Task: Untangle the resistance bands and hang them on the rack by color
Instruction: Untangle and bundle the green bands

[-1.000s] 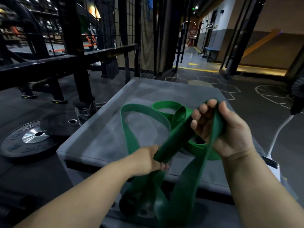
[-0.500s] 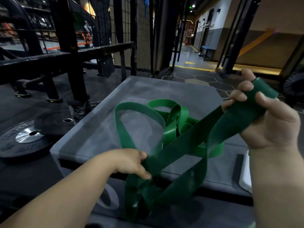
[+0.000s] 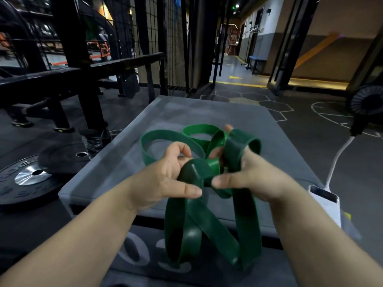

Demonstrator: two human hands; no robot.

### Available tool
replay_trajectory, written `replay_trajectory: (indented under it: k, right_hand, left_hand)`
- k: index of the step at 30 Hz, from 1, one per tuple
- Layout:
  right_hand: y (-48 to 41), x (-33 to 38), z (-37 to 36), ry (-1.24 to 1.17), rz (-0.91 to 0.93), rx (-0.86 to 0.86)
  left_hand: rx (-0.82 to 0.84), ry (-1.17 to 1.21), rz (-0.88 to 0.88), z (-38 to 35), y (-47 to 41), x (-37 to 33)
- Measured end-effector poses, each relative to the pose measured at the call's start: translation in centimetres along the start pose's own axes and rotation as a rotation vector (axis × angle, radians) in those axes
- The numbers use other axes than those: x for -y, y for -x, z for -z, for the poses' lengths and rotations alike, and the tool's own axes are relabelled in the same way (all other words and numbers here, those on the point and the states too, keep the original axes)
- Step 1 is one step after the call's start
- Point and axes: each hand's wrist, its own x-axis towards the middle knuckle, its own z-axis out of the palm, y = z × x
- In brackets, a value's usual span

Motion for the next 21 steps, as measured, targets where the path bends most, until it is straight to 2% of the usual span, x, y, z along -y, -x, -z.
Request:
replay_trajectory:
  k: [3,6,8,11,14,18,21]
  right_hand:
    - [-0.3,-0.4,-2.3,0.156,-0.064,0.123]
    - [-0.6,-0.3,-4.0,0.185,-0.054,0.007]
    - [-0.8,0.0,-3.9,0.106,-0.078,-0.060]
    - [-1.0,0.4,-3.2,0.152,-0.091,-0.090]
    - [-1.1,0.2,-2.9,0.023,-0.143,-0.123]
    - [-1.5,-0.3,-2.5,-0.010,-0.200,-0.203]
    - [-1.2,-0.1,-2.1,-0.057,-0.238,-0.258]
  left_hand:
    - [-0.022,-0.014,-0.038,0.1,0.2,-0.3]
    - [-0.104,-0.090,-0.061,0.2,0.1,-0.3]
    - [-0.218,-0.269,-0.056,0.5,0.0,0.1]
    - [-0.398,-0.624,0.045,1.0,-0.2,1.2]
    - [-0.422,-0.934,0.119,1.5,-0.4,2.6]
    - [-0.407,-0.943,0.228,2.7,-0.6,3.1]
    - [-0.375,-0.710,0.261,3.6,-0.2,2.3]
